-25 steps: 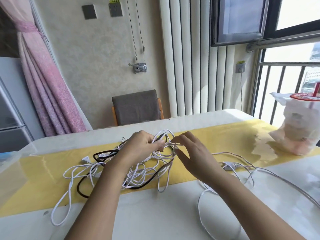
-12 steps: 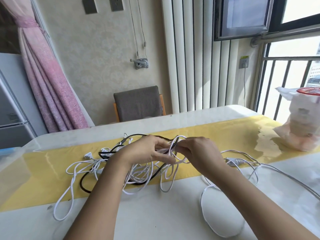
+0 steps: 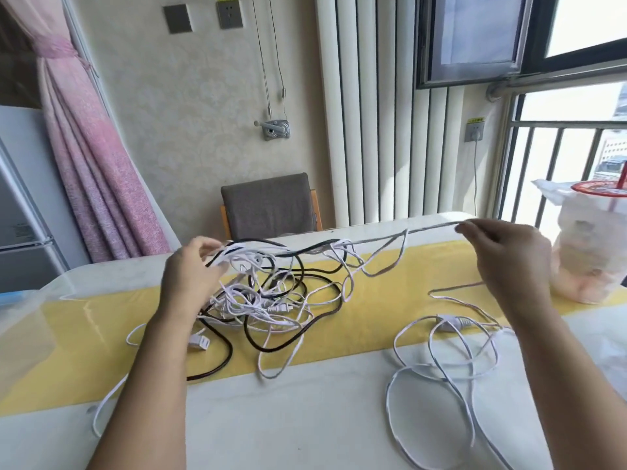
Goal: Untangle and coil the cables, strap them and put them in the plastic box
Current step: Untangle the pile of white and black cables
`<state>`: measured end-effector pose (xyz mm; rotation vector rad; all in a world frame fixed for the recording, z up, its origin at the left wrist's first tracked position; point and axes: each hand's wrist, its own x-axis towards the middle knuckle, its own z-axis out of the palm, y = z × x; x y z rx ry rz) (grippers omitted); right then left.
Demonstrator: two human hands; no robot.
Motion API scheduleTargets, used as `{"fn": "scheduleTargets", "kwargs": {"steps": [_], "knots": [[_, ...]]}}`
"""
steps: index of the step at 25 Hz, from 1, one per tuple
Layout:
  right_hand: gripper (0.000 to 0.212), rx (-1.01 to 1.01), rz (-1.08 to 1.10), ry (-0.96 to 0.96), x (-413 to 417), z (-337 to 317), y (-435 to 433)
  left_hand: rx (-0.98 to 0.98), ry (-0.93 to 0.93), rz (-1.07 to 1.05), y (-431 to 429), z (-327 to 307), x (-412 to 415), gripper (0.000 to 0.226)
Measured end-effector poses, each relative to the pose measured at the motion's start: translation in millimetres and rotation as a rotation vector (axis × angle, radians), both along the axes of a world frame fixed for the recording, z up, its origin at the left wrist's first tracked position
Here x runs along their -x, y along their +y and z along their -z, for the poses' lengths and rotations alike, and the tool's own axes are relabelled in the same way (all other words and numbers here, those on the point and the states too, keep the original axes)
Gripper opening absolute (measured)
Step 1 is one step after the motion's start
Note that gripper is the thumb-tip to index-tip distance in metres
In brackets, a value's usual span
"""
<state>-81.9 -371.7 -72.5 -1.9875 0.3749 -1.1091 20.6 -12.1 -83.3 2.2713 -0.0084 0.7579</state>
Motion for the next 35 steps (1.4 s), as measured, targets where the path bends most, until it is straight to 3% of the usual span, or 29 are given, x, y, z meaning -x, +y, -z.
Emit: {"fn": "scheduleTargets", "kwargs": {"steps": [1, 4, 6, 8, 10, 12, 15, 17, 20, 22, 24, 25, 27, 29, 33, 35], "knots": [[0.015, 0.033, 0.013, 0.192, -3, 1, -8, 0.043, -0.048, -0.074, 13, 0, -1, 0.031], [0.016, 0.507, -0.064, 0.971, -18, 20, -21, 0.014, 0.014, -0.241, 47, 0, 1, 0.034], [0.028, 0.670, -0.186, 1.135, -24, 36, -10, -0.107, 0.199, -0.159, 49, -1, -2, 0.036], [0.034, 0.759, -0.291, 1.074, -24, 44, 11, -0.203, 0.410, 0.062, 40, -7, -1, 0.045], [0.029, 0.810, -0.345, 0.957, -30, 53, 25, -0.391, 0.592, 0.206, 29, -16, 6, 0.068], [0.023, 0.805, -0.377, 0.913, -34, 58, 31, -0.526, 0.652, 0.263, 14, -34, 25, 0.091], [0.027, 0.653, -0.450, 0.961, -31, 56, 35, -0.539, 0.455, 0.396, -24, -58, 61, 0.087], [0.025, 0.592, -0.452, 0.965, -28, 54, 36, -0.438, 0.383, 0.556, -56, -54, 71, 0.060], [0.025, 0.544, -0.440, 0.919, -29, 58, 35, -0.330, 0.432, 0.700, -107, -13, 68, 0.027], [0.016, 0.532, -0.501, 0.848, -28, 55, 38, -0.387, 0.390, 0.687, -136, 20, 65, 0.031], [0.007, 0.474, -0.608, 0.763, -24, 45, 41, -0.472, 0.212, 0.652, -152, 48, 61, 0.045], [0.021, 0.415, -0.677, 0.716, -18, 37, 45, -0.509, 0.078, 0.661, -156, 56, 59, 0.052], [0.038, 0.224, -0.809, 0.587, -7, 21, 50, -0.485, -0.113, 0.707, -155, 59, 55, 0.064], [0.028, 0.076, -0.837, 0.405, 1, 7, 51, -0.374, -0.158, 0.692, -145, 49, 45, 0.071], [0.020, -0.132, -0.711, -0.033, 8, -8, 36, -0.276, -0.160, 0.597, -107, 22, 24, 0.031], [0.021, -0.294, -0.600, -0.254, 10, -12, 19, -0.252, -0.130, 0.547, -84, 10, 20, 0.028]]}}
